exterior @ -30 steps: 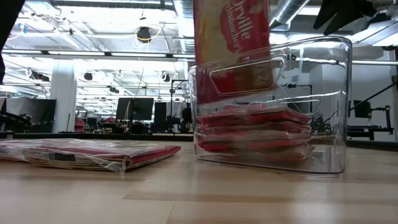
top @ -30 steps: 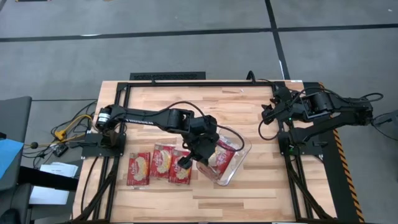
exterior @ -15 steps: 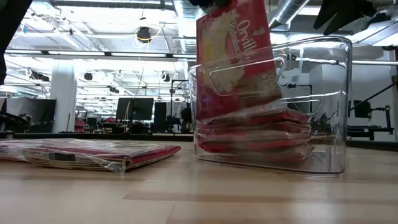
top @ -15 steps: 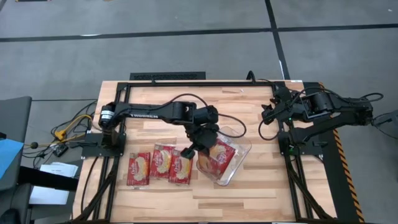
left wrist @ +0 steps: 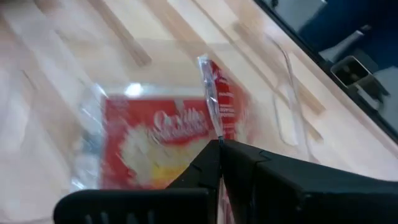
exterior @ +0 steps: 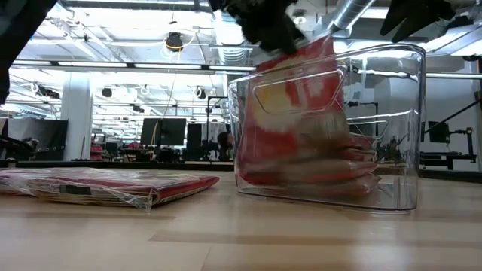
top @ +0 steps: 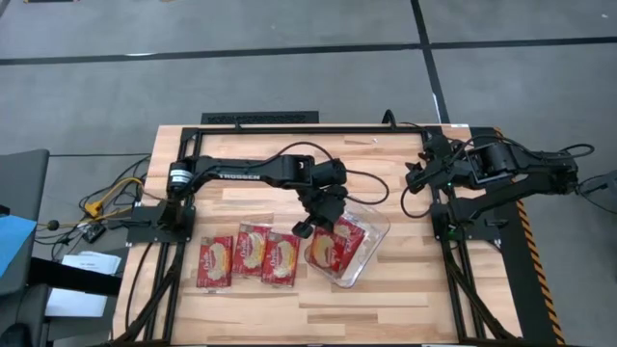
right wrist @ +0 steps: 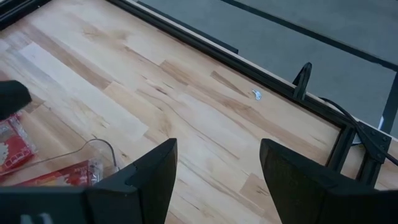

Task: Sort popcorn bags into baskets
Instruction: Put the red popcorn packet into the transparent bin, then put the left red popcorn packet into the transparent bin

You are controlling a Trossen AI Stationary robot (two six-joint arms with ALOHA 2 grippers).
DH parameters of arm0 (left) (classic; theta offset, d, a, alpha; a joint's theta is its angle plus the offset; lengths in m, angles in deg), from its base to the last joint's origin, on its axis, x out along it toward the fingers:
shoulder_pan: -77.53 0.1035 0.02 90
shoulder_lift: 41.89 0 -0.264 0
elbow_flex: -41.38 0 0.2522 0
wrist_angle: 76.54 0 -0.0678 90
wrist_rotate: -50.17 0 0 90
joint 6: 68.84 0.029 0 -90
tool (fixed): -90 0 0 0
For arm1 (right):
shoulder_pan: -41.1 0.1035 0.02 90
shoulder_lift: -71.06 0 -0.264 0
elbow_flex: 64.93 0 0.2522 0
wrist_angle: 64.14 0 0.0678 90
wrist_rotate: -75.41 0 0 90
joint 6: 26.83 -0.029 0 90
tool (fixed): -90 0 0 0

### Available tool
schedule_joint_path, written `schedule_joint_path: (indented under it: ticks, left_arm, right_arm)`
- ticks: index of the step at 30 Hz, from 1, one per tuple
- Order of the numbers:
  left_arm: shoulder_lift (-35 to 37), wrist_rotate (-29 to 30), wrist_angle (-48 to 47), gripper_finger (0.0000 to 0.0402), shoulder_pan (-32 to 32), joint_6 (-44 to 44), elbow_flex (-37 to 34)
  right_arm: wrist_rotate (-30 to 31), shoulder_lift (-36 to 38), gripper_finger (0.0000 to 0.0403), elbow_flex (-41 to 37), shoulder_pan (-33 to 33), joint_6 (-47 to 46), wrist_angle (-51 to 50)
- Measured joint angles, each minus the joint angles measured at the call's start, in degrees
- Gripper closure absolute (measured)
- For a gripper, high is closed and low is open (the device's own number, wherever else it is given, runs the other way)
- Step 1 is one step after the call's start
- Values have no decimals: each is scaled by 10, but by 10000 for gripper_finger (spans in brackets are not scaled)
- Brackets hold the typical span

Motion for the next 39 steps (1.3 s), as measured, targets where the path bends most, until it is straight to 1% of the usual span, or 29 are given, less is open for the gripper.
schedule_joint_path:
  ticks: [5, 9, 15, 17, 20, 23, 29, 31, 33, 34, 35, 37, 39]
  left_arm:
    - [-10, 2, -2, 401, 14, 11, 6]
    - [-10, 29, 10, 401, 22, 33, 6]
    - [-17, 28, 15, 401, 29, 36, 7]
    - [-18, 49, 15, 401, 27, 38, 7]
    - [-18, 74, 41, 395, 25, 53, 7]
    - [-18, 76, 63, 371, 25, 52, 7]
    - [-18, 83, 65, 302, 25, 49, 7]
    - [-18, 104, 72, 281, 25, 45, 7]
    - [-18, 141, 72, 265, 25, 16, 10]
    - [-18, 148, 55, 260, 27, 2, 21]
    - [-17, 142, 29, 257, 30, -10, 36]
    - [-16, 106, -43, 258, 37, -33, 80]
    - [-13, 73, -145, 264, 40, -57, 137]
  right_arm:
    - [-2, 0, 148, 0, 0, 0, 0]
    - [-2, 0, 148, 0, 0, 0, 0]
    - [-2, 0, 148, 0, 0, 1, 0]
    - [-3, 0, 148, 0, 0, 3, 0]
    - [-6, 0, 148, 0, 0, 3, 0]
    - [-11, 0, 148, 0, 0, 4, 0]
    - [-12, 0, 148, 0, 0, 5, 0]
    - [-13, 0, 148, 0, 0, 5, 0]
    - [-19, 0, 148, 0, 0, 5, 0]
    - [-26, 0, 148, 0, 0, 5, 0]
    - [-31, 0, 148, 0, 1, 6, -1]
    - [-42, 0, 148, 0, 6, 14, 0]
    - [-44, 0, 148, 0, 15, 19, 0]
